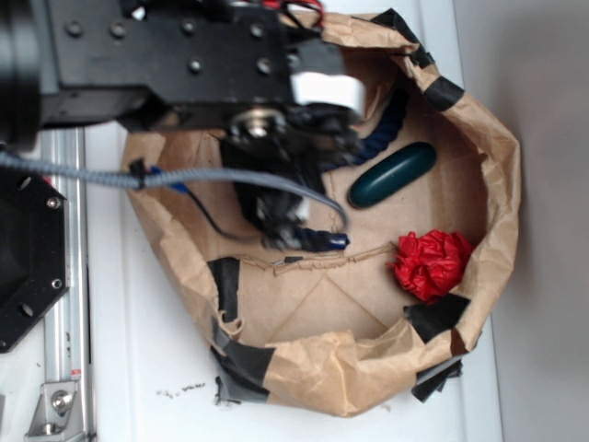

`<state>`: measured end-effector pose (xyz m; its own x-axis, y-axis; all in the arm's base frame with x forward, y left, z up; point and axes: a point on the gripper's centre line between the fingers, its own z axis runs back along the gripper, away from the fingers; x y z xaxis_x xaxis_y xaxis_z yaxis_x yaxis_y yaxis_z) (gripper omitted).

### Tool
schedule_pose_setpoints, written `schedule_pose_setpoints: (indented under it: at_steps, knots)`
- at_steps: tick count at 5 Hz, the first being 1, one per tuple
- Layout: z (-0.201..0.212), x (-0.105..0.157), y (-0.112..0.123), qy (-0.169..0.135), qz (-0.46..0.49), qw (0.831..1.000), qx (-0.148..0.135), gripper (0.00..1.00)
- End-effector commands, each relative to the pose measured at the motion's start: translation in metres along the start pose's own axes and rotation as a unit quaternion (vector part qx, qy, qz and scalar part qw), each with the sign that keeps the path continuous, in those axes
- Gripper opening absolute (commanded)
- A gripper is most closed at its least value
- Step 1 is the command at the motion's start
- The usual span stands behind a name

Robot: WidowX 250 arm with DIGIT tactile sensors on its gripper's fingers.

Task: Grab the black box.

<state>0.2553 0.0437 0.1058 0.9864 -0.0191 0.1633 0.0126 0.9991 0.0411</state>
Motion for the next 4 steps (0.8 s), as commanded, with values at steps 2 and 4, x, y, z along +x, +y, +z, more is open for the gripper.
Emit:
schedule_pose_setpoints:
  at_steps: [2,4]
  knots:
    - [0.038,0.032,-0.022,0.008,0.044,0.999,-0.018,0.00]
    - [0.037,0.010,-0.014,-0.018,0.045,0.999,-0.019,0.00]
